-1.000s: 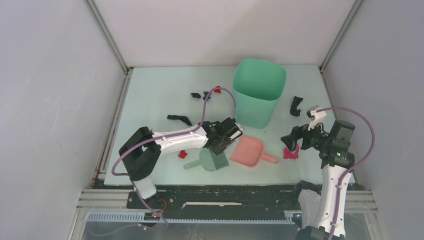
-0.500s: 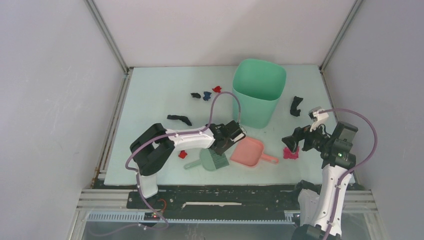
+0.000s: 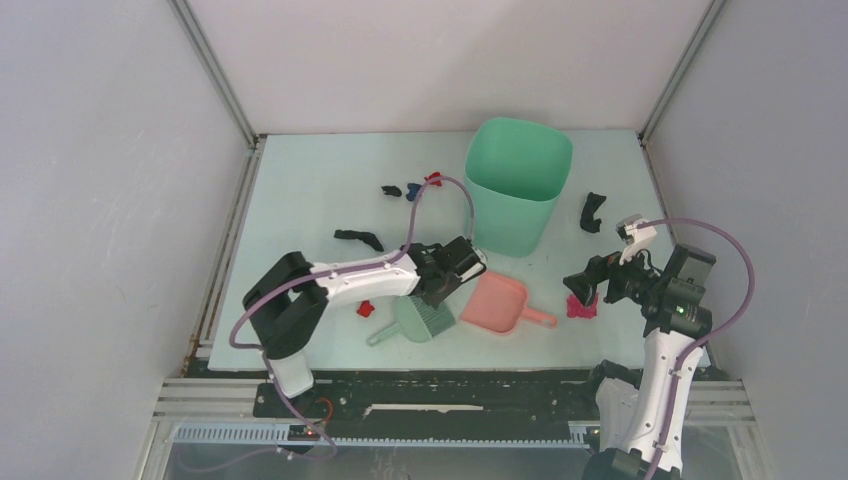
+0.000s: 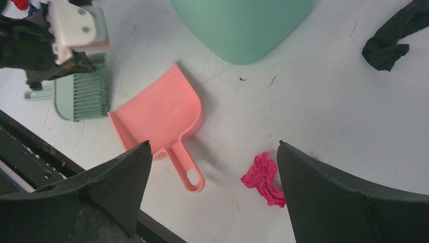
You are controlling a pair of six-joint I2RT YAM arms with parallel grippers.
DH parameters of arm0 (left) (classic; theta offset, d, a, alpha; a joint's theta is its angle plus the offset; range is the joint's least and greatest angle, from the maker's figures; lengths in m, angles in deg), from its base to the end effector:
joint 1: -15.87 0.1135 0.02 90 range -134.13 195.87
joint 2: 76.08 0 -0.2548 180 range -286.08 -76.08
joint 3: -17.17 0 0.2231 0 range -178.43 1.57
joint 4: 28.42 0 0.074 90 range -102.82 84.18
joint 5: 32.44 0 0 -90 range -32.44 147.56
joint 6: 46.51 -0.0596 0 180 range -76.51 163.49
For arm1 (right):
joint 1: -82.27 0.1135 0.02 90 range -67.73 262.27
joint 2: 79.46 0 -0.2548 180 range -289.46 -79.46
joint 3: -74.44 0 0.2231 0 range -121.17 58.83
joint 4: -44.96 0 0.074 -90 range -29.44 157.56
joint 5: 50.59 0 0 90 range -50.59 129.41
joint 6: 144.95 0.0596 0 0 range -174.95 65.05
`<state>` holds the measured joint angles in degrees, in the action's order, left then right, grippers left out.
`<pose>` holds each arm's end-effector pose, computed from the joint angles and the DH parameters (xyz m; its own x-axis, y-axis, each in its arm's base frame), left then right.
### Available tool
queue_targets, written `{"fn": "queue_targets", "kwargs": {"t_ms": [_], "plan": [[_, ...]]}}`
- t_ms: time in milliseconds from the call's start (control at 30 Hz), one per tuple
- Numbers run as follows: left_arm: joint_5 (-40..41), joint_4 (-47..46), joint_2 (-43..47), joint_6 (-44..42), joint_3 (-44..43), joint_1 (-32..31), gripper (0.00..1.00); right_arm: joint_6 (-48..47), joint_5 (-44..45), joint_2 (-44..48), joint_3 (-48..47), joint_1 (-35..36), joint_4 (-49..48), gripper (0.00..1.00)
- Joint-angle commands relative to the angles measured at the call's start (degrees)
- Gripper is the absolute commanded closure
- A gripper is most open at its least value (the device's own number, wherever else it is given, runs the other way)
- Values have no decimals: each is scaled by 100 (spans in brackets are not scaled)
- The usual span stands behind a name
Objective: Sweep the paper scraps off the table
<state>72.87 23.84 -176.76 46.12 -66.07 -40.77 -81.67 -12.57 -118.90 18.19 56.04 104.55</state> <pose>0.1922 -0.2634 0.1737 -0.5499 0.7547 -0.3579 0.7308 0.6422 0.2315 0.1266 -0.0101 0.2647 -0.4334 -0.0952 -0.8962 -0.4941 0.8568 0.1479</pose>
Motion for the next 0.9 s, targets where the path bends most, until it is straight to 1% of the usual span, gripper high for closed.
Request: {"fn": "queue_targets", "kwargs": {"t_ms": [0, 100, 300, 367, 433, 533, 633, 700, 767, 867], "plan": [[398, 326, 823, 457, -285, 92, 100, -106, -135, 59, -20, -52, 12, 1], [426, 355, 1146, 772, -241, 195, 100, -139, -177, 74, -22, -81, 37, 1], [136, 41, 1945, 1110, -4, 292, 100, -391, -360, 215, -99, -133, 259, 2], [30, -29, 2172, 1166, 30, 294, 100, -505, -513, 346, -128, -144, 352, 5], [-81, -88, 2386, 1202, 45, 289, 100, -779, -720, 527, -225, -149, 686, 9], [-259, -243, 2680, 1209, 124, 294, 100, -1381, -1240, 907, -341, -162, 1253, 13], [-373, -354, 2936, 1252, 190, 291, 100, -1842, -1770, 1011, -498, -156, 1763, 18], [-667, -645, 3166, 1132, 314, 288, 100, -1902, -2024, 892, -700, -73, 1932, 19], [-1213, -1045, 3483, 958, 538, 284, 100, -1871, -2171, 703, -876, 115, 1984, 18], [-1728, -1518, 3908, 884, 800, 275, 100, -1511, -2136, 529, -1087, 594, 1716, 15]]}}
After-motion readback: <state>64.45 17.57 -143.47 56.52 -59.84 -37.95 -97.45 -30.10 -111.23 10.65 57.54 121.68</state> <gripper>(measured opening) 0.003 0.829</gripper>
